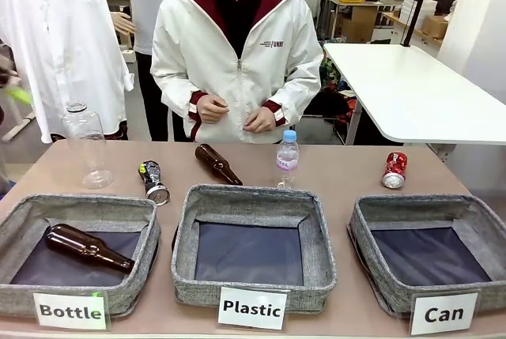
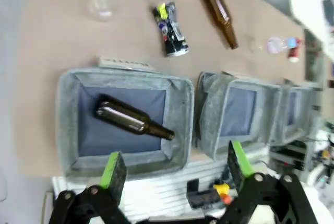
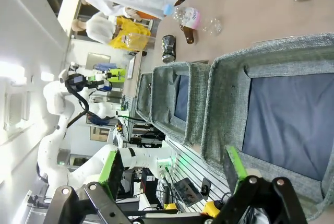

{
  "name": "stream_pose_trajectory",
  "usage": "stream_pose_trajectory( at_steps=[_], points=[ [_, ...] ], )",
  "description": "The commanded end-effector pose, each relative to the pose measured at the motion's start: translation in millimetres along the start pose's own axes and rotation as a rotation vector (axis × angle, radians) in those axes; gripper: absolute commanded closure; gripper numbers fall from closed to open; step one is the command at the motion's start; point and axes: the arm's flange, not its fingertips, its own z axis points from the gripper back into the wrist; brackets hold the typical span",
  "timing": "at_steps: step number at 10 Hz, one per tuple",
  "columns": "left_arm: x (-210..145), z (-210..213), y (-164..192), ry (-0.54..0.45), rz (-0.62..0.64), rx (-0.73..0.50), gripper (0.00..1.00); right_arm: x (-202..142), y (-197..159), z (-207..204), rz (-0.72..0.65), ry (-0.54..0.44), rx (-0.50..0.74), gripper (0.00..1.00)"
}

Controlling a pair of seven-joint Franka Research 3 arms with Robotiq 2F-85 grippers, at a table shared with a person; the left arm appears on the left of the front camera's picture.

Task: Sort the can waste into the basket.
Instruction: Pick up the can waste from the table and place it in the right Fabric basket.

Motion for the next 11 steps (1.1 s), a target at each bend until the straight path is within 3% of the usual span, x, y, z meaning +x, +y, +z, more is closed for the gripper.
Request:
stream_pose_trajectory(
  at_steps=[1, 3, 5, 6, 7, 9, 10, 11],
  points=[
    [21, -44, -34, 0.04, -0.015, 0.12, 0.0, 2, 0, 0, 0.029, -0.016, 0.021, 0.0],
    [32, -104, -76, 0.051, -0.039, 0.164, 0.0, 2, 0, 0, 0.029, -0.016, 0.021, 0.0],
    [46, -152, -103, 0.145, -0.114, 0.184, 0.0, 2, 0, 0, 0.029, -0.016, 0.021, 0.0],
    [52, -161, -110, 0.159, -0.007, 0.21, 0.0, 2, 0, 0, 0.029, -0.016, 0.021, 0.0],
    [26, -149, -96, 0.111, -0.097, 0.161, 0.0, 2, 0, 0, 0.029, -0.016, 0.021, 0.0],
    [40, -175, -104, 0.149, -0.078, 0.175, 0.0, 2, 0, 0, 0.029, -0.016, 0.021, 0.0],
    [30, -179, -109, 0.117, -0.128, 0.201, 0.0, 2, 0, 0, 0.029, -0.016, 0.021, 0.0],
    [42, -191, -111, 0.077, -0.071, 0.231, 0.0, 2, 0, 0, 0.029, -0.016, 0.021, 0.0]
  ],
)
